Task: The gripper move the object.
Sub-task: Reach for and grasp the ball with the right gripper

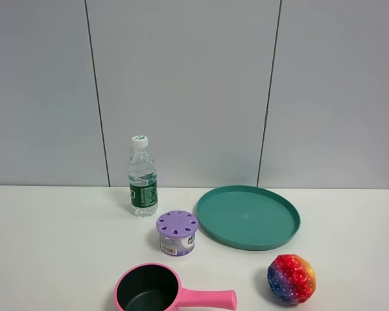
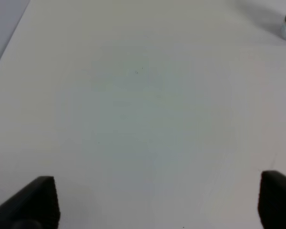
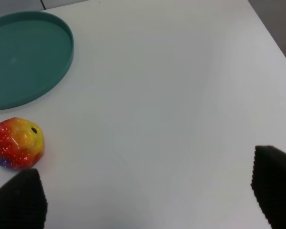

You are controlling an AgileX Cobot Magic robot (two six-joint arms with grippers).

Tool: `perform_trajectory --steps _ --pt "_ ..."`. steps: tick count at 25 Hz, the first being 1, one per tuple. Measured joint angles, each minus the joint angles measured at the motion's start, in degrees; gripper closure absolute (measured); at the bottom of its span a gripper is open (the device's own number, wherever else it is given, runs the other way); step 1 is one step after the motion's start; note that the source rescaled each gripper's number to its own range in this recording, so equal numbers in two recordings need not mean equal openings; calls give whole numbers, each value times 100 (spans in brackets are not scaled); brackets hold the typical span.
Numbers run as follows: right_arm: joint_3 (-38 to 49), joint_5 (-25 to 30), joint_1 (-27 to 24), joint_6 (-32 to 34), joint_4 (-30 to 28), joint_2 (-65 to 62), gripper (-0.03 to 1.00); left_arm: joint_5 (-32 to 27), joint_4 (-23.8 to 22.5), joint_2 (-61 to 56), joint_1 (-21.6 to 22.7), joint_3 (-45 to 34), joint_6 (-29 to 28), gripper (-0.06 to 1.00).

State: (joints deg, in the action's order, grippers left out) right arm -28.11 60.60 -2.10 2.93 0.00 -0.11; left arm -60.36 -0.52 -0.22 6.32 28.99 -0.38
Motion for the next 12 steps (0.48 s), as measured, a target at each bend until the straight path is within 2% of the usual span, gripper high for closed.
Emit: perform_trajectory --steps 12 --pt "0 0 0 0 0 0 -3 0 0 0 0 0 0 -6"
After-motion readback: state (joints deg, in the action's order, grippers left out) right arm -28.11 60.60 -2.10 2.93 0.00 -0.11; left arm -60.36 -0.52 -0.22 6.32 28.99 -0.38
